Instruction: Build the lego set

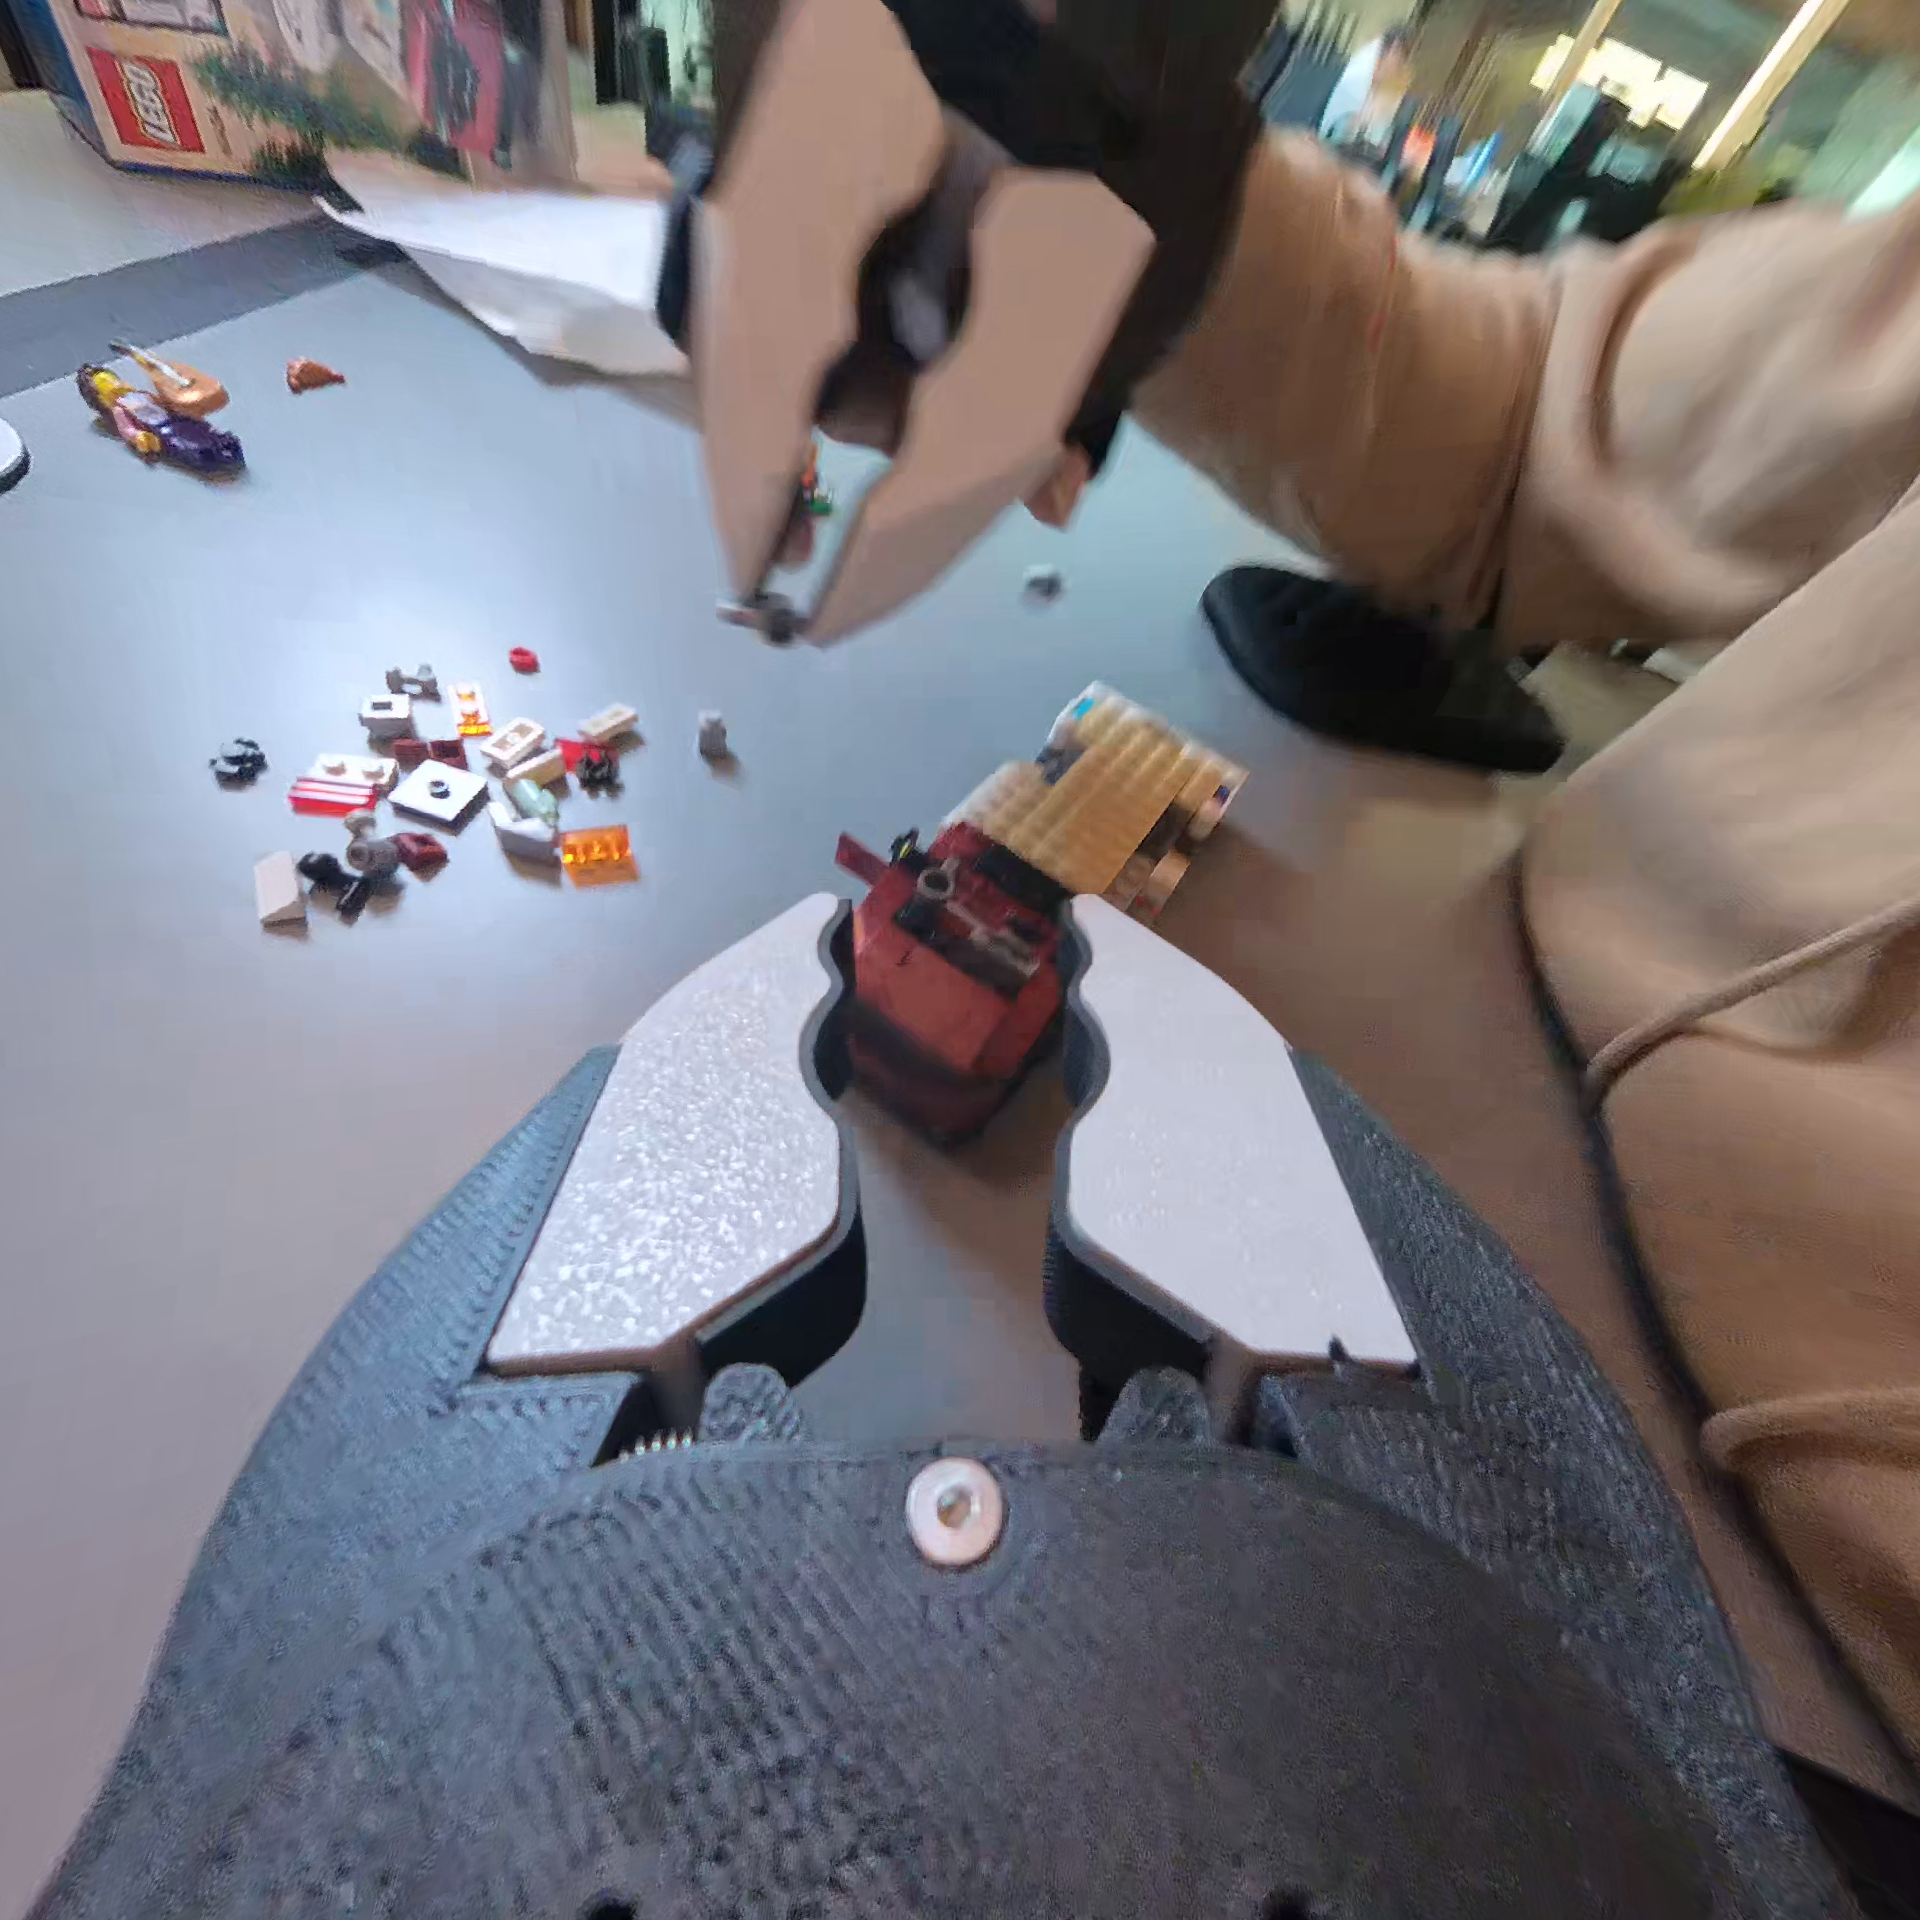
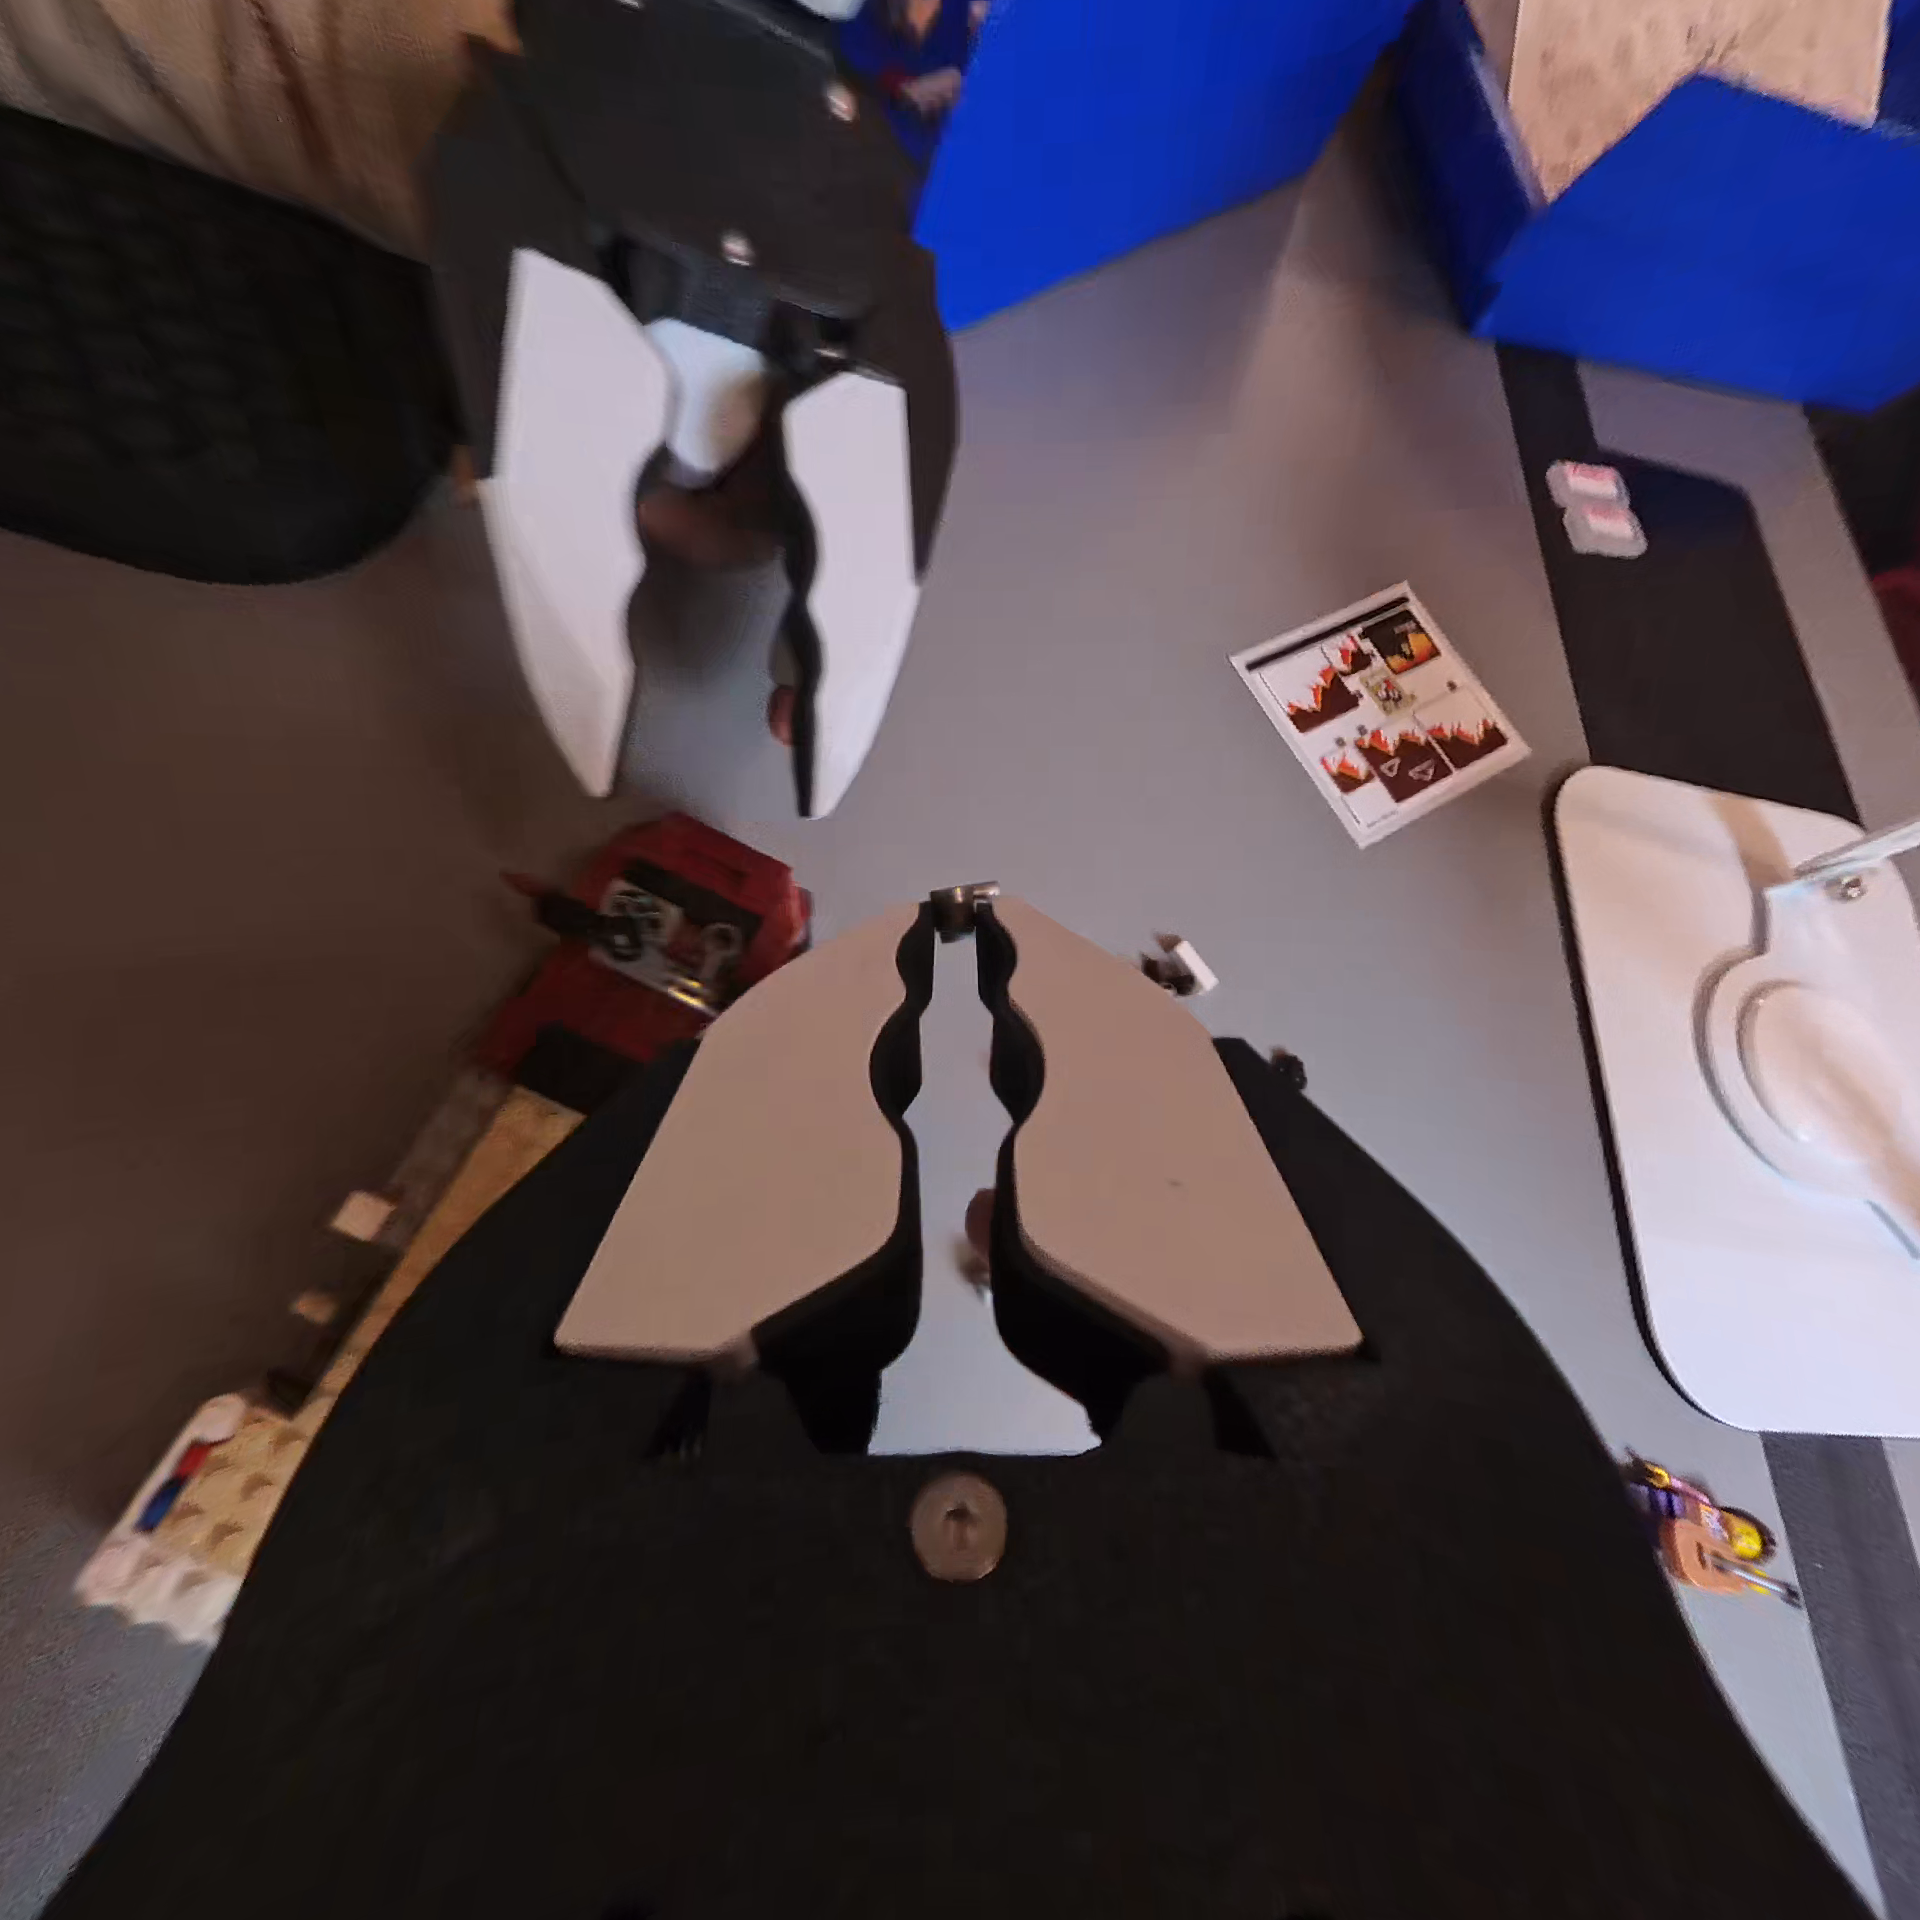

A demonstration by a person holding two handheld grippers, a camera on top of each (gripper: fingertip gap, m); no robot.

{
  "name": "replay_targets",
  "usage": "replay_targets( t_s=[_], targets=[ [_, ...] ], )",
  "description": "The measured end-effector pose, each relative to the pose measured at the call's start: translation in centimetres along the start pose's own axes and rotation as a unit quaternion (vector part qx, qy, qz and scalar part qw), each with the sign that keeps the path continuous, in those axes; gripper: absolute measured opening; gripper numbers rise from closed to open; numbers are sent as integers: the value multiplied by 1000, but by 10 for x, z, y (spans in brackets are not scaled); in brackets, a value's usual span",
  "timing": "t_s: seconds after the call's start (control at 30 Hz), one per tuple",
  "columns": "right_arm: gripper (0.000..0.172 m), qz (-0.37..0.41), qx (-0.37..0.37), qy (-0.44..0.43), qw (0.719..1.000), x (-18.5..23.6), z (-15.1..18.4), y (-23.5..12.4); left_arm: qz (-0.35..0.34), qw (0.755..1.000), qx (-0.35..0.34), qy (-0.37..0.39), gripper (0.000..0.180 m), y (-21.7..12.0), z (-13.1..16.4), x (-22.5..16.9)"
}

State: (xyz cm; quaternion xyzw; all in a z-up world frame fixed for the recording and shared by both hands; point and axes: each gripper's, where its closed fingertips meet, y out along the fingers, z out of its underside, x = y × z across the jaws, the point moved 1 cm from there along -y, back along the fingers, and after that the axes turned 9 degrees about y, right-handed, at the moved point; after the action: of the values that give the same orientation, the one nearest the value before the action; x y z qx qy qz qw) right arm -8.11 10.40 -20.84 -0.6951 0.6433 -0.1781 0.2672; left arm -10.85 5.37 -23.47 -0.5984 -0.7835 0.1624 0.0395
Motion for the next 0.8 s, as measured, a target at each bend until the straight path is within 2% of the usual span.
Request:
replay_targets(
  t_s=[0.1, 0.2, 0.33, 0.43, 0.57, 0.8],
  targets=[
    [8, 17, -39, -24, 999, 34, -12, -18, 28, 998, -52, -37, 30, 1, -20, -12],
    [8, 28, -76, -33, 996, 64, -20, -28, 51, 994, -90, -33, 28, 8, -36, -32],
    [8, 29, -130, -6, 991, 95, -28, -37, 40, 990, -106, 78, 25, 12, -47, -57],
    [8, -11, -184, 53, 981, 117, -33, -44, 51, 981, -115, 148, 21, 11, -55, -79],
    [8, -39, -233, 115, 965, 129, -33, -52, 73, 972, -133, 178, 12, 10, -61, -99],
    [8, -84, -270, 171, 944, 134, -29, -55, 70, 971, -121, 193, 9, 14, -58, -104]
  ],
)
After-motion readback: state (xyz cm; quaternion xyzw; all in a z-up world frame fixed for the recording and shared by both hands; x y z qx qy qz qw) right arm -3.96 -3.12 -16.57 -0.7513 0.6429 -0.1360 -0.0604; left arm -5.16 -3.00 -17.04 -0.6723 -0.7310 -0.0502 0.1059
